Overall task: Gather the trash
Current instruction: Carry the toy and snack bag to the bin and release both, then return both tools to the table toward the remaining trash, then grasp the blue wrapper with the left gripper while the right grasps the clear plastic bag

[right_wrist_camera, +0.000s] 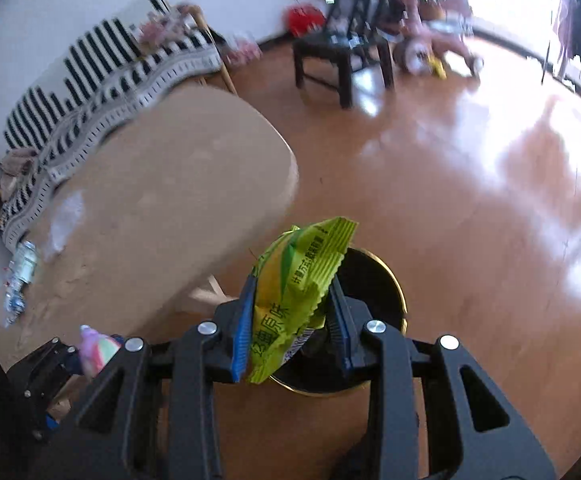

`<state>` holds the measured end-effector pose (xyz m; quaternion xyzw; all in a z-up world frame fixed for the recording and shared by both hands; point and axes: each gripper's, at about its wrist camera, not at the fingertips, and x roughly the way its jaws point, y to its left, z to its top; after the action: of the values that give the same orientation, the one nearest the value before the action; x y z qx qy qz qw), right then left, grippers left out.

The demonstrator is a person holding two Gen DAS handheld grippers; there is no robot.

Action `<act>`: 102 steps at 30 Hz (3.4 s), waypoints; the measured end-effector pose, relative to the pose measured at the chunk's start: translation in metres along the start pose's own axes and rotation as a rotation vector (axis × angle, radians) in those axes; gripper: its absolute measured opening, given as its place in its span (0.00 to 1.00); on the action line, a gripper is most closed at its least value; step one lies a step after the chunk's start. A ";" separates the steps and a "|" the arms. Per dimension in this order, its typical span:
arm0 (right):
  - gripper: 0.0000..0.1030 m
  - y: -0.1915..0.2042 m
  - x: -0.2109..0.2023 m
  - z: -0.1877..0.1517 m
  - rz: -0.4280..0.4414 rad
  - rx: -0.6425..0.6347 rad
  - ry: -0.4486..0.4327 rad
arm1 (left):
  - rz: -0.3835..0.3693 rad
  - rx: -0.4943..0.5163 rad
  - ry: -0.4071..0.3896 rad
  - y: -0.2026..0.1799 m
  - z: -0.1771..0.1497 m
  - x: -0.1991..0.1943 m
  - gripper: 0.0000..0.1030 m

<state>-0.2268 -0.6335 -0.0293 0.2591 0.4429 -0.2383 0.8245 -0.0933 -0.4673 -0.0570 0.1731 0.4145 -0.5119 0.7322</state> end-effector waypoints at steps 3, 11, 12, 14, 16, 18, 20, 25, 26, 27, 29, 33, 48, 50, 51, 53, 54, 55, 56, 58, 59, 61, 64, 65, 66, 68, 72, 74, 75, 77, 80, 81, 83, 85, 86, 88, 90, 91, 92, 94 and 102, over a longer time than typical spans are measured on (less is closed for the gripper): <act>0.33 -0.008 0.013 0.002 -0.011 0.016 0.037 | -0.013 0.005 0.036 -0.005 0.006 0.028 0.57; 0.33 -0.024 0.026 0.008 -0.009 0.041 0.067 | -0.016 -0.013 0.069 -0.006 0.016 0.065 0.57; 0.33 -0.023 0.027 0.009 -0.010 0.040 0.066 | -0.017 -0.016 0.069 -0.007 0.017 0.065 0.57; 0.34 -0.022 0.027 0.010 -0.006 0.043 0.064 | -0.020 -0.017 0.065 -0.006 0.020 0.068 0.58; 0.34 -0.022 0.028 0.014 -0.003 0.048 0.062 | -0.022 -0.017 0.060 -0.007 0.021 0.069 0.60; 0.48 -0.023 0.029 0.014 0.000 0.056 0.062 | -0.020 -0.022 0.049 -0.008 0.019 0.066 0.64; 0.66 -0.025 0.026 0.016 -0.003 0.062 0.043 | -0.036 -0.029 0.043 -0.007 0.019 0.067 0.76; 0.66 -0.022 0.020 0.018 -0.003 0.063 0.021 | -0.024 -0.020 0.020 -0.008 0.021 0.059 0.80; 0.67 -0.021 0.018 0.020 -0.007 0.064 0.013 | -0.021 -0.026 0.017 -0.007 0.021 0.058 0.80; 0.67 -0.019 0.016 0.020 -0.007 0.064 0.005 | -0.020 -0.037 0.016 -0.005 0.022 0.055 0.81; 0.71 -0.013 0.009 0.021 -0.004 0.063 -0.018 | -0.019 -0.053 0.014 0.000 0.022 0.049 0.83; 0.72 0.017 -0.002 0.026 0.017 0.032 -0.065 | 0.018 -0.073 -0.022 0.016 0.021 0.017 0.88; 0.82 0.266 -0.009 0.011 0.275 -0.292 -0.164 | 0.429 -0.404 -0.158 0.213 -0.076 -0.185 0.92; 0.82 0.298 -0.002 0.003 0.302 -0.329 -0.150 | 0.466 -0.461 -0.167 0.240 -0.095 -0.207 0.93; 0.82 0.310 0.002 0.001 0.313 -0.340 -0.146 | 0.490 -0.495 -0.176 0.256 -0.107 -0.220 0.93; 0.82 0.332 0.011 -0.005 0.332 -0.359 -0.140 | 0.532 -0.534 -0.187 0.278 -0.123 -0.238 0.93; 0.82 0.342 0.016 -0.007 0.335 -0.368 -0.136 | 0.558 -0.557 -0.190 0.289 -0.133 -0.248 0.93; 0.82 0.352 0.021 -0.009 0.336 -0.379 -0.130 | 0.571 -0.579 -0.193 0.298 -0.142 -0.255 0.93; 0.82 0.361 0.026 -0.011 0.334 -0.387 -0.126 | 0.575 -0.598 -0.196 0.308 -0.151 -0.263 0.93; 0.82 0.377 0.037 -0.012 0.313 -0.412 -0.128 | 0.585 -0.631 -0.200 0.326 -0.166 -0.276 0.93; 0.83 0.383 0.042 -0.012 0.303 -0.422 -0.129 | 0.592 -0.635 -0.200 0.333 -0.172 -0.280 0.93; 0.84 0.394 0.055 -0.009 0.278 -0.446 -0.134 | 0.585 -0.649 -0.196 0.350 -0.183 -0.282 0.93; 0.88 0.406 0.069 -0.003 0.253 -0.465 -0.151 | 0.575 -0.651 -0.201 0.369 -0.193 -0.282 0.93; 0.89 0.411 0.073 0.000 0.248 -0.469 -0.159 | 0.568 -0.642 -0.198 0.373 -0.194 -0.281 0.93; 0.90 0.415 0.077 0.004 0.241 -0.469 -0.167 | 0.555 -0.626 -0.186 0.379 -0.195 -0.275 0.93; 0.92 0.421 0.084 0.012 0.237 -0.462 -0.174 | 0.555 -0.602 -0.178 0.384 -0.194 -0.266 0.93; 0.92 0.427 0.108 0.028 0.232 -0.412 -0.140 | 0.540 -0.580 -0.174 0.394 -0.186 -0.246 0.93; 0.92 0.432 0.122 0.034 0.207 -0.416 -0.118 | 0.527 -0.588 -0.174 0.399 -0.185 -0.240 0.93; 0.92 0.435 0.128 0.037 0.200 -0.421 -0.106 | 0.499 -0.592 -0.167 0.403 -0.184 -0.236 0.93; 0.92 0.438 0.143 0.039 0.191 -0.422 -0.063 | 0.491 -0.588 -0.144 0.406 -0.182 -0.228 0.93; 0.84 0.443 0.165 0.035 0.174 -0.449 0.004 | 0.499 -0.568 -0.108 0.406 -0.181 -0.217 0.93; 0.79 0.447 0.164 0.032 0.155 -0.476 -0.015 | 0.503 -0.568 -0.104 0.406 -0.182 -0.216 0.93; 0.47 0.455 0.162 0.026 0.112 -0.539 -0.042 | 0.511 -0.568 -0.097 0.406 -0.184 -0.214 0.92; 0.24 0.459 0.159 0.023 0.136 -0.547 -0.042 | 0.509 -0.569 -0.088 0.406 -0.186 -0.213 0.79; 0.22 0.459 0.158 0.021 0.147 -0.545 -0.033 | 0.508 -0.570 -0.082 0.406 -0.187 -0.213 0.66; 0.20 0.457 0.155 0.019 0.180 -0.530 -0.019 | 0.537 -0.549 -0.055 0.401 -0.187 -0.213 0.49; 0.20 0.454 0.149 0.016 0.199 -0.519 -0.018 | 0.538 -0.534 -0.028 0.395 -0.187 -0.213 0.31; 0.20 0.453 0.144 0.015 0.209 -0.514 -0.021 | 0.542 -0.536 -0.009 0.391 -0.187 -0.214 0.24; 0.20 0.452 0.139 0.014 0.214 -0.513 -0.026 | 0.547 -0.536 -0.005 0.386 -0.188 -0.216 0.22; 0.20 0.451 0.126 0.010 0.223 -0.518 -0.040 | 0.555 -0.522 -0.005 0.375 -0.185 -0.222 0.21; 0.20 0.417 0.066 -0.007 0.252 -0.526 -0.086 | 0.560 -0.547 -0.074 0.338 -0.161 -0.247 0.21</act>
<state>0.0612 -0.3256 0.0010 0.0789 0.4183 -0.0217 0.9046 0.1065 -0.0683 -0.0167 0.0594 0.4459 -0.1687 0.8770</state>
